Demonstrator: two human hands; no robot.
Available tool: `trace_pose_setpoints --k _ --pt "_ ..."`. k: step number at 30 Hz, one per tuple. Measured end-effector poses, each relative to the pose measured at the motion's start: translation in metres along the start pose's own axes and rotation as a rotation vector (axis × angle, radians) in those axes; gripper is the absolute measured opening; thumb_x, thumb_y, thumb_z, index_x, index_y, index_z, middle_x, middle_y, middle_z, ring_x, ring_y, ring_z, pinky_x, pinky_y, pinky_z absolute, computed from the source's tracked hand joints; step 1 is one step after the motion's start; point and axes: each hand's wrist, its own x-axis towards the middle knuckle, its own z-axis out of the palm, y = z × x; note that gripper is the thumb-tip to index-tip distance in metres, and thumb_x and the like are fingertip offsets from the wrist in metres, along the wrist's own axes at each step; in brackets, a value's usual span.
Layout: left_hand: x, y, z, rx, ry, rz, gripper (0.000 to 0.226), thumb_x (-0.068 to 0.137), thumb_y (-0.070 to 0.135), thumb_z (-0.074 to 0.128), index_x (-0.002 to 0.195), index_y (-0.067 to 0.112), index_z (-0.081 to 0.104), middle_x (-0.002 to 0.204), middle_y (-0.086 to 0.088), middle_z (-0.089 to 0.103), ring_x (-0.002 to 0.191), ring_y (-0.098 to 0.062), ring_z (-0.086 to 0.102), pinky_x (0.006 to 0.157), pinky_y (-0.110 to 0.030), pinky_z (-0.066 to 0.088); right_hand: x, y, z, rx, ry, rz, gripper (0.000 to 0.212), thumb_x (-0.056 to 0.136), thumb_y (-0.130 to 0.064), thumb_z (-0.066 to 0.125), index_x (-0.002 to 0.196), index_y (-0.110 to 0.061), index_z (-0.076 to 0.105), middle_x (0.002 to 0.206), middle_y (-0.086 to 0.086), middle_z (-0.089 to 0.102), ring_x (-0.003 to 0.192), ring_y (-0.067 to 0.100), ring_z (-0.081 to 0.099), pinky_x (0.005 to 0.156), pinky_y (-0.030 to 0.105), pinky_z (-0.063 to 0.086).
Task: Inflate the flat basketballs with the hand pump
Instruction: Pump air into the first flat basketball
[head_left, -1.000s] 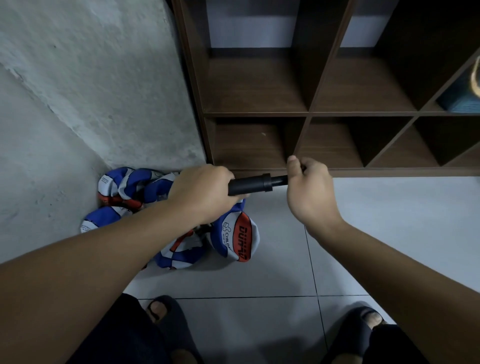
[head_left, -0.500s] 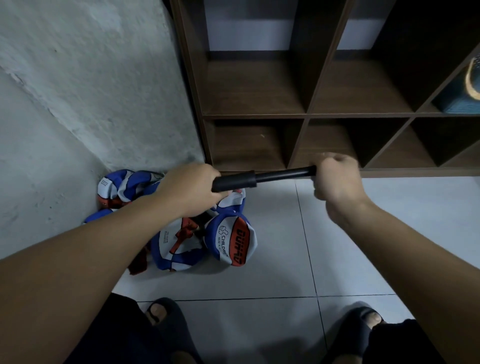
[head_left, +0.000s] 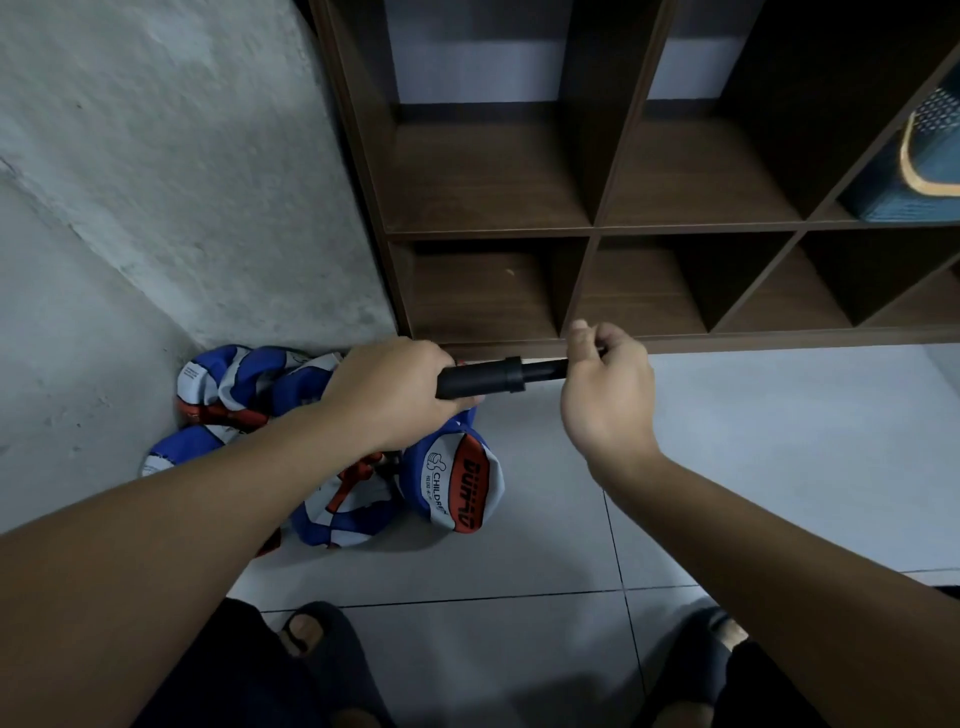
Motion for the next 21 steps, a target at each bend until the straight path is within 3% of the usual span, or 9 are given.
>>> trace_pose_setpoints --k 6,10,13,15,19,21 --pt "-0.003 0.007 0.010 0.000 0.009 0.017 0.040 0.093 0.074 0.063 0.080 0.036 0.065 0.067 0.010 0.065 0.062 -0.008 0.064 0.064 -0.038 0.060 -0.008 0.001 0.010 -0.038 -0.133 -0.028 0.041 0.113 -0.039 0.049 0.082 -0.013 0.054 0.065 -0.007 0.050 0.054 0.003 0.047 0.049 0.017 0.034" --pt "-0.004 -0.010 -0.001 0.040 -0.010 0.029 0.040 0.094 0.071 0.063 0.082 0.033 0.066 0.069 0.009 0.066 0.062 -0.008 0.064 0.061 -0.034 0.056 0.021 -0.004 -0.007 0.036 -0.451 0.084 0.039 0.111 -0.034 0.057 0.075 -0.019 0.052 0.061 0.000 0.044 0.049 0.015 0.039 0.050 0.032 0.033" --pt "-0.001 -0.032 -0.011 0.048 -0.023 -0.006 0.043 0.095 0.070 0.064 0.079 0.030 0.066 0.064 0.007 0.064 0.056 -0.009 0.062 0.053 -0.030 0.048 0.045 -0.007 -0.031 0.120 -0.362 0.203 0.028 0.109 -0.022 0.058 0.081 -0.017 0.054 0.064 0.005 0.038 0.052 0.020 0.031 0.051 0.034 0.024" --pt "0.001 -0.040 -0.014 0.023 -0.032 -0.018 0.045 0.096 0.068 0.065 0.074 0.029 0.063 0.063 0.006 0.062 0.056 -0.010 0.061 0.053 -0.030 0.043 0.054 -0.007 -0.042 0.045 -0.300 0.204 0.029 0.107 -0.026 0.055 0.080 -0.017 0.053 0.068 0.006 0.035 0.057 0.021 0.028 0.054 0.038 0.022" --pt "0.001 -0.030 -0.008 0.034 -0.040 -0.010 0.042 0.097 0.066 0.066 0.077 0.030 0.066 0.063 0.006 0.063 0.054 -0.009 0.060 0.052 -0.029 0.042 0.045 -0.006 -0.035 -0.087 -0.133 0.116 0.039 0.104 -0.031 0.051 0.072 -0.010 0.047 0.061 0.000 0.037 0.058 0.023 0.034 0.057 0.040 0.031" --pt "-0.002 -0.023 -0.006 0.033 -0.034 -0.003 0.043 0.097 0.069 0.064 0.078 0.030 0.066 0.063 0.006 0.063 0.056 -0.011 0.061 0.052 -0.030 0.045 0.031 -0.008 -0.027 -0.134 -0.123 0.051 0.045 0.110 -0.034 0.050 0.078 -0.002 0.057 0.062 0.004 0.047 0.059 0.022 0.044 0.058 0.036 0.036"
